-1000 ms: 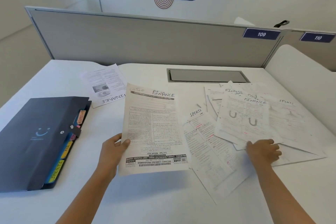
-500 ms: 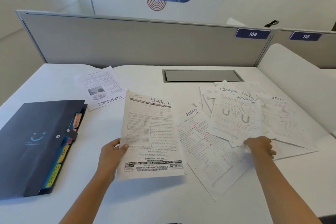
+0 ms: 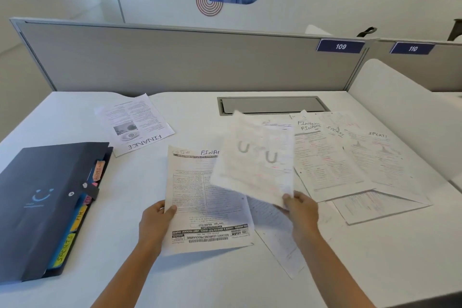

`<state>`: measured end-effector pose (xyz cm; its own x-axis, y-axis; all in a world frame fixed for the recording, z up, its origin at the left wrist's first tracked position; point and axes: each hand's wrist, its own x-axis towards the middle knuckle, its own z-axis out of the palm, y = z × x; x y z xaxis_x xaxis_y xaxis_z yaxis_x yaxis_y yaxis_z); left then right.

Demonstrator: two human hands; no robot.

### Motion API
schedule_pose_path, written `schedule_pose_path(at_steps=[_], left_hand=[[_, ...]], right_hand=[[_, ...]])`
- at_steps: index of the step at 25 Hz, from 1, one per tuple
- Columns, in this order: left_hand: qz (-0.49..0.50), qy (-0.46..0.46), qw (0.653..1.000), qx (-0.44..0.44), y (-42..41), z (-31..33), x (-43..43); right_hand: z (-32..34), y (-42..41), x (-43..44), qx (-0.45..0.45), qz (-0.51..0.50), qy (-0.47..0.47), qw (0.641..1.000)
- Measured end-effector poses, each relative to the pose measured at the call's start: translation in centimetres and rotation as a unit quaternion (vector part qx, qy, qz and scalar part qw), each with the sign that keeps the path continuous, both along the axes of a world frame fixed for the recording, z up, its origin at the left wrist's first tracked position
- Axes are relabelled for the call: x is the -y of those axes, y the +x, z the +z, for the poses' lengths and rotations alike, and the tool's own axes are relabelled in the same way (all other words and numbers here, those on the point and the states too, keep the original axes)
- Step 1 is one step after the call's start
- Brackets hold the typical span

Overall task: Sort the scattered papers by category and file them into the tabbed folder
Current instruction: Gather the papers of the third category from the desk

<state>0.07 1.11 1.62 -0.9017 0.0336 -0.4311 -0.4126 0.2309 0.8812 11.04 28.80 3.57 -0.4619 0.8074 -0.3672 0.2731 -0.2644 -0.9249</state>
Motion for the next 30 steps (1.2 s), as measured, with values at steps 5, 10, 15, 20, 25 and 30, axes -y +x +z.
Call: schedule_pose_path(at_steps=[5, 10, 15, 20, 25, 30], left_hand=[[-0.006, -0.036, 0.999, 0.01, 0.6, -0.1, -0.5], [-0.028, -0.041, 0.998, 0.026, 0.7, 0.5, -0.9], [-0.078, -0.046, 0.996, 0.004, 1.3, 0.7, -0.6], [-0.081, -0.032, 0.996, -0.011, 1.6, 0.8, -0.7], [-0.068, -0.015, 0.997, -0.024, 1.0, 1.0, -0.9], [-0.051, -0.014, 0.998, -0.029, 0.2, 1.3, -1.0]], right_hand=[[-1.5, 0.4, 5.0, 0.062, 0.14, 0.065, 0.986], [-1.0, 0.6, 5.9, 0.13, 0.203, 0.183, 0.953], [-0.6, 0.2, 0.4, 0.152, 0.115, 0.37, 0.909], [-1.7, 0.4, -8.2, 0.318, 0.112, 0.399, 0.853], [-3.0, 0.3, -10.0, 0.364, 0.137, 0.424, 0.818], [-1.6, 0.6, -9.4, 0.365, 0.126, 0.489, 0.782]])
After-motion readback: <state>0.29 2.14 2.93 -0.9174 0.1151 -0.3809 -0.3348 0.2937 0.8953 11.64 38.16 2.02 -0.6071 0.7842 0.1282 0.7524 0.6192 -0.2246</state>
